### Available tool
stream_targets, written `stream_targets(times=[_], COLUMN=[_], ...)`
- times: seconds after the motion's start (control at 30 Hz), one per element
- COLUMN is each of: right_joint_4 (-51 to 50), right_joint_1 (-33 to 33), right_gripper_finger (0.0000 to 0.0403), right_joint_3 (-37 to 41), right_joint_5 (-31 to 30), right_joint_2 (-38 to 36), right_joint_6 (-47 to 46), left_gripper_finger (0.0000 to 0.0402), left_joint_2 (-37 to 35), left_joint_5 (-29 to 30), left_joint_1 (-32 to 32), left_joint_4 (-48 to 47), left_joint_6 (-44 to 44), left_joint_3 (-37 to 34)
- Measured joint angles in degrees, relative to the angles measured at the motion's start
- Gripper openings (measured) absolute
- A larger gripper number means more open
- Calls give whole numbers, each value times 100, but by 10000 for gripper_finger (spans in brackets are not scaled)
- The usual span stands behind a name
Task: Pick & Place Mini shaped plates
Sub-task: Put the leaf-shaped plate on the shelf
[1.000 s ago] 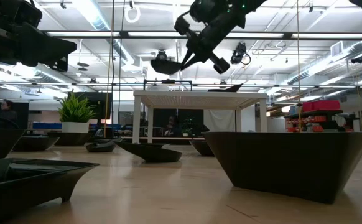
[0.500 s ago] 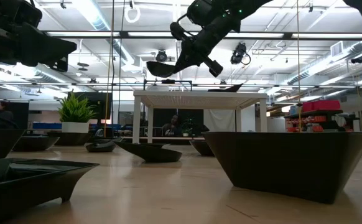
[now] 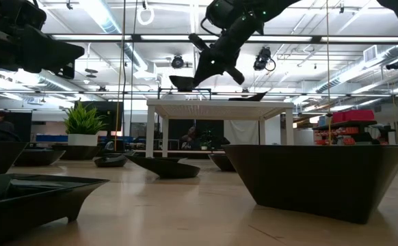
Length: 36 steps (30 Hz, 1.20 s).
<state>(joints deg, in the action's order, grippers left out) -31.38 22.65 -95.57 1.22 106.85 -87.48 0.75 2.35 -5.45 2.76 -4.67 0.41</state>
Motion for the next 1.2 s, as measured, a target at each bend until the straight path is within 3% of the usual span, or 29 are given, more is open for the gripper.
stream_targets(times=[0.4, 1.2], right_joint_4=[-64, -26], right_joint_1=[0, -61], right_gripper_finger=[4, 4], right_joint_3=[0, 2], right_joint_5=[-524, -467], right_joint_2=[45, 396], right_joint_6=[-703, -1266], left_gripper_finger=[3, 3], left_joint_2=[0, -2], left_joint_5=[-2, -2], left_joint_1=[2, 2], left_joint_4=[0, 0], left_joint_6=[0, 0], left_joint_3=[0, 2])
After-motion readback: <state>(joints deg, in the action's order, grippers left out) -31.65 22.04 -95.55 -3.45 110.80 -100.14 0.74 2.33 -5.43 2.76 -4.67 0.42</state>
